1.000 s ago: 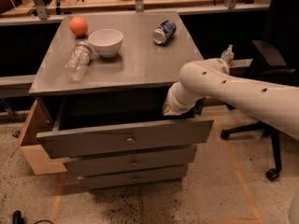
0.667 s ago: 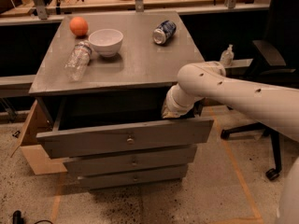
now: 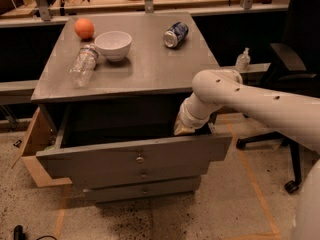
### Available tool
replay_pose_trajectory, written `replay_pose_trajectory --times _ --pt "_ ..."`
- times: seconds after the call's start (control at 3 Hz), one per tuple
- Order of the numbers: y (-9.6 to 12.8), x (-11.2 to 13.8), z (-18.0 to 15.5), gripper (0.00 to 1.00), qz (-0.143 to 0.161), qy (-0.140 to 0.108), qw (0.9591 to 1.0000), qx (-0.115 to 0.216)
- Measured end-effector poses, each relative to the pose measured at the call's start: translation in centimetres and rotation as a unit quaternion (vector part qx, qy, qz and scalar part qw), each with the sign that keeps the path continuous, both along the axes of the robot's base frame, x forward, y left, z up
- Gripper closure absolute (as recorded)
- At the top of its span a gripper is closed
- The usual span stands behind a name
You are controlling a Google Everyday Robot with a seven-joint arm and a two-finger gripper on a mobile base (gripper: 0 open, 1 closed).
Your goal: Open top drawer
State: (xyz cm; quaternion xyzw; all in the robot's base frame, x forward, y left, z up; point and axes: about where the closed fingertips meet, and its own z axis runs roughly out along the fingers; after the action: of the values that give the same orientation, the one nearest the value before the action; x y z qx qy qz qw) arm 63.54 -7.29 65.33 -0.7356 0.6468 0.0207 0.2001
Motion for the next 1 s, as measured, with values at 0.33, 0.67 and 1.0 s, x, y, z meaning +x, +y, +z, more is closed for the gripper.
replay_pose_trajectory --times 0.33,0.67,1.0 --pt "0.0 -2.8 -0.9 1.0 0.005 0.047 0.9989 0.005" --pt "0.0 -4.6 -1.2 1.0 0.006 0.075 0.9971 0.009" --pt "-0.3 -8.3 -1.5 1.0 0.002 0.13 0.9914 0.017"
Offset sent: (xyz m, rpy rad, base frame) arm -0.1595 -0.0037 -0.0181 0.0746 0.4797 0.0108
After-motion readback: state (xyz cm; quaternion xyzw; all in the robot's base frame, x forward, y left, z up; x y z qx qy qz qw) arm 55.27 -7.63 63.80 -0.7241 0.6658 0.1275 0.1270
